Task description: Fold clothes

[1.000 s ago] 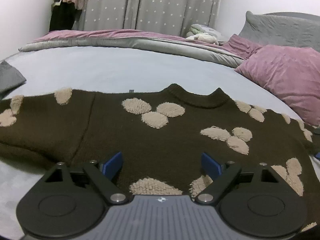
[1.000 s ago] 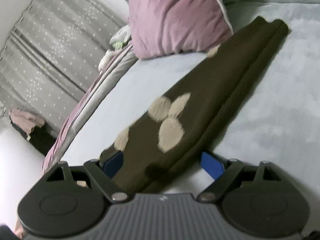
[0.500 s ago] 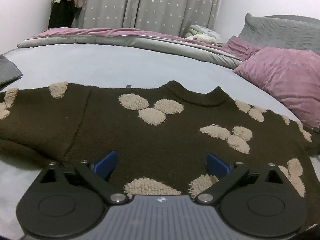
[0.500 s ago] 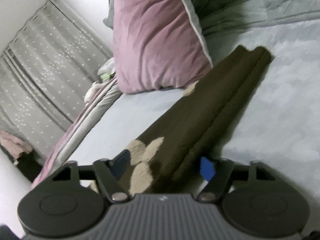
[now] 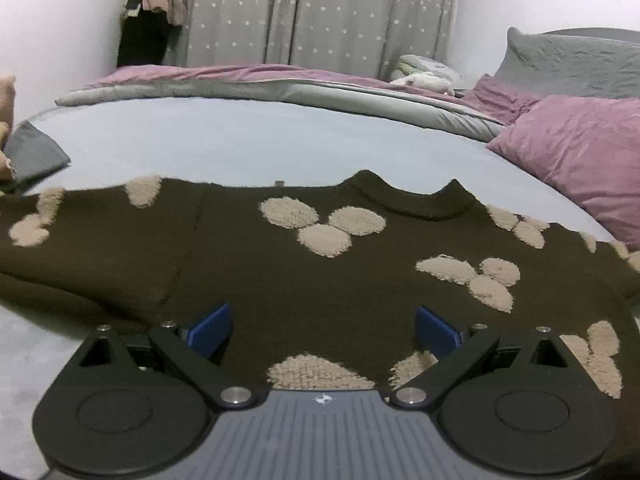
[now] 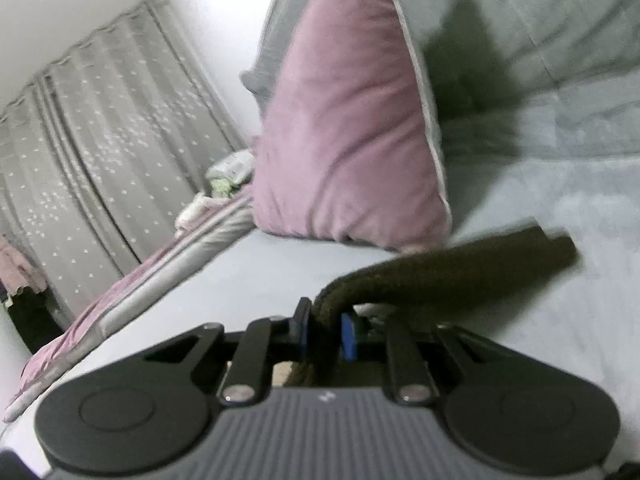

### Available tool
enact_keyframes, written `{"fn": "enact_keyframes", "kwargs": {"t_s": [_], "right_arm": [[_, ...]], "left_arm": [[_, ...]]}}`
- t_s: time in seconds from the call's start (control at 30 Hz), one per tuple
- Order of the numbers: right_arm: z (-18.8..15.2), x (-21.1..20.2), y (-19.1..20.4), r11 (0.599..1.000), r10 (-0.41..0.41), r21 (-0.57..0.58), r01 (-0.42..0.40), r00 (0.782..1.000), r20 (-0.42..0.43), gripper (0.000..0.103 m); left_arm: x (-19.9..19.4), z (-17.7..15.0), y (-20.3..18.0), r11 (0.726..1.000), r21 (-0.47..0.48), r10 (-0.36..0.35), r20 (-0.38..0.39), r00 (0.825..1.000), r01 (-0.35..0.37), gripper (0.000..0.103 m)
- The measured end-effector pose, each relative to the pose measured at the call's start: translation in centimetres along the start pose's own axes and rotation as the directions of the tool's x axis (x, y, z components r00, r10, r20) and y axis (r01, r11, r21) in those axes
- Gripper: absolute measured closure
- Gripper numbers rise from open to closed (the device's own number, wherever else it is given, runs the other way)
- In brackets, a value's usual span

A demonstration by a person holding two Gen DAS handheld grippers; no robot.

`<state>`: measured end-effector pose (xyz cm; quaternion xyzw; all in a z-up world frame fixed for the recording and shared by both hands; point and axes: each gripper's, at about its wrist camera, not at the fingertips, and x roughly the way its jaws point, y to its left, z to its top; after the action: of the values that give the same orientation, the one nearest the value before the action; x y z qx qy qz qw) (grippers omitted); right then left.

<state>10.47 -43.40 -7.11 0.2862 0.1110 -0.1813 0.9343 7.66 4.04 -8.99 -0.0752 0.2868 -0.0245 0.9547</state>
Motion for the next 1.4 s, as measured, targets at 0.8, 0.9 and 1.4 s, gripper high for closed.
{"fn": "enact_keyframes", "kwargs": {"t_s": [0.8, 0.9, 1.4], "right_arm": [[-7.8, -5.8, 19.6, 0.773, 0.316, -0.527, -0.353, 0.935, -0.162, 0.088], [-10.8, -6.0, 21.7, 0.707, 0.292, -0.599, -0.377, 0.926, -0.239, 0.088], [-15.9, -5.1, 22.3, 0.724, 0.179, -0.504, -0.471, 0.834, -0.522, 0.066]], "left_arm": [[-2.8, 1.3, 1.7, 0.998, -0.055, 0.008, 0.032, 0.999, -0.006, 0.004], [-2.9, 1.3, 2.0, 0.998, -0.059, 0.010, 0.033, 0.999, -0.008, 0.004], [-2.8, 1.4, 3.5, 0.995, -0.098, 0.015, 0.013, 1.000, -0.013, 0.004]]}}
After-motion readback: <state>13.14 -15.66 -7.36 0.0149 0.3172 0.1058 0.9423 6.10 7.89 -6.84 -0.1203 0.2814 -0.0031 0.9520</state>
